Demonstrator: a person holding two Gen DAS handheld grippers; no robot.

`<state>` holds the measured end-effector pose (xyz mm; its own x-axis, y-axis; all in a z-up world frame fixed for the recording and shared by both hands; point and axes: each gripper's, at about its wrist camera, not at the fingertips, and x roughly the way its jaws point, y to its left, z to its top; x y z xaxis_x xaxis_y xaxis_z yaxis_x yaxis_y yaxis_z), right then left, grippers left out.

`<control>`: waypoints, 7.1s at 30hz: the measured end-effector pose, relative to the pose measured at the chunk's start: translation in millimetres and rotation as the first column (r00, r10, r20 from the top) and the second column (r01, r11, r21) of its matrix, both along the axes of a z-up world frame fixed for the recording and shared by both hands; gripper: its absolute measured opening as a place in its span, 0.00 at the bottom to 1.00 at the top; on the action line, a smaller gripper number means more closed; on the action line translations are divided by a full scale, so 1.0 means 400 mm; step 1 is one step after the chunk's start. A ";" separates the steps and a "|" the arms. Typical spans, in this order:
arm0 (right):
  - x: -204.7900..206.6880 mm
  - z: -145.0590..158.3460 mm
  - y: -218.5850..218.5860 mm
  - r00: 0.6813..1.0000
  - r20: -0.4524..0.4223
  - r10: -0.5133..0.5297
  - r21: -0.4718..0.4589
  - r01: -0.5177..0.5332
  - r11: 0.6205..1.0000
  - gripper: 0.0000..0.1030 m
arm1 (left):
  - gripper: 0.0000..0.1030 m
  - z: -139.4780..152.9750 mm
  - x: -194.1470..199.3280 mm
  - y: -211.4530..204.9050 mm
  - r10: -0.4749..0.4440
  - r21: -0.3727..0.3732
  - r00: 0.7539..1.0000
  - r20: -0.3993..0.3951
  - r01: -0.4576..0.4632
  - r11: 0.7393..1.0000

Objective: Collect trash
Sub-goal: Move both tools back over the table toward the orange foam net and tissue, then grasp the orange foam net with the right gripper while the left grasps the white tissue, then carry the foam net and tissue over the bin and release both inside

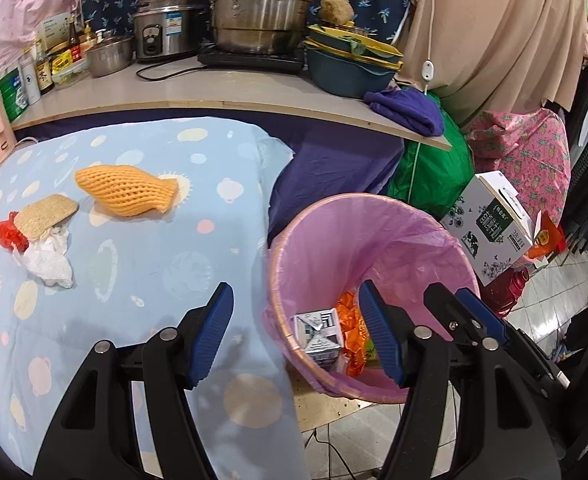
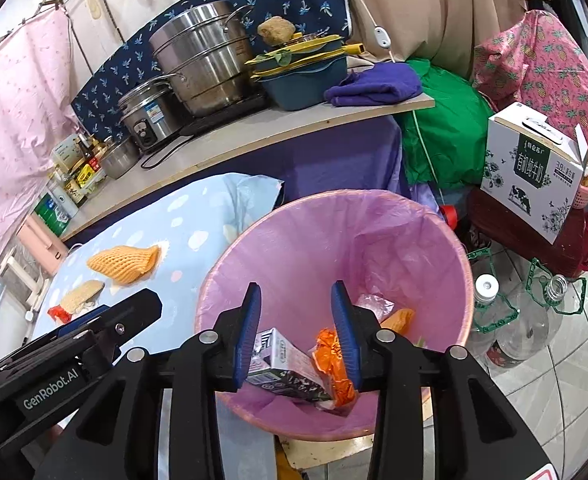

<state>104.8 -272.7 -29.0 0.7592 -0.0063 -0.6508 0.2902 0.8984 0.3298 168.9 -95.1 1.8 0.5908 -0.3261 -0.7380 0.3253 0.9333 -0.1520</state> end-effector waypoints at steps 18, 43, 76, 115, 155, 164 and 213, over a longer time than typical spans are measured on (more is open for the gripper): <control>0.075 -0.018 0.196 0.986 -0.036 0.160 -0.020 -0.161 0.987 0.38 | 0.69 -0.066 0.084 0.352 0.324 -0.005 0.944 -0.063 -0.325 0.946; 0.239 -0.077 0.444 0.933 -0.100 0.345 -0.039 -0.350 0.936 0.38 | 0.18 -0.173 0.235 0.616 0.446 -0.046 0.880 -0.166 -0.458 0.888; 0.479 -0.106 0.548 0.897 -0.114 0.427 -0.059 -0.436 0.898 0.11 | 0.03 -0.139 0.126 0.657 0.429 -0.073 0.892 -0.144 -0.442 0.894; -0.052 0.062 0.391 0.892 0.042 0.451 0.058 -0.452 0.890 0.10 | 0.01 0.225 -0.213 0.533 0.347 -0.161 0.929 0.132 -0.325 0.932; -0.149 0.033 0.322 0.923 -0.007 0.385 0.035 -0.385 0.922 0.11 | 0.08 -0.129 -0.234 0.443 0.212 -0.007 0.966 -0.147 -0.215 0.977; -0.149 0.070 0.259 0.945 0.037 0.326 0.021 -0.327 0.945 0.10 | 0.08 0.054 -0.236 0.391 0.141 -0.078 0.990 -0.005 -0.141 0.987; 0.004 -0.048 -0.085 1.000 -0.009 -0.015 0.046 0.016 0.999 0.38 | 0.47 -0.044 0.002 -0.103 -0.102 -0.010 0.995 -0.010 0.102 0.995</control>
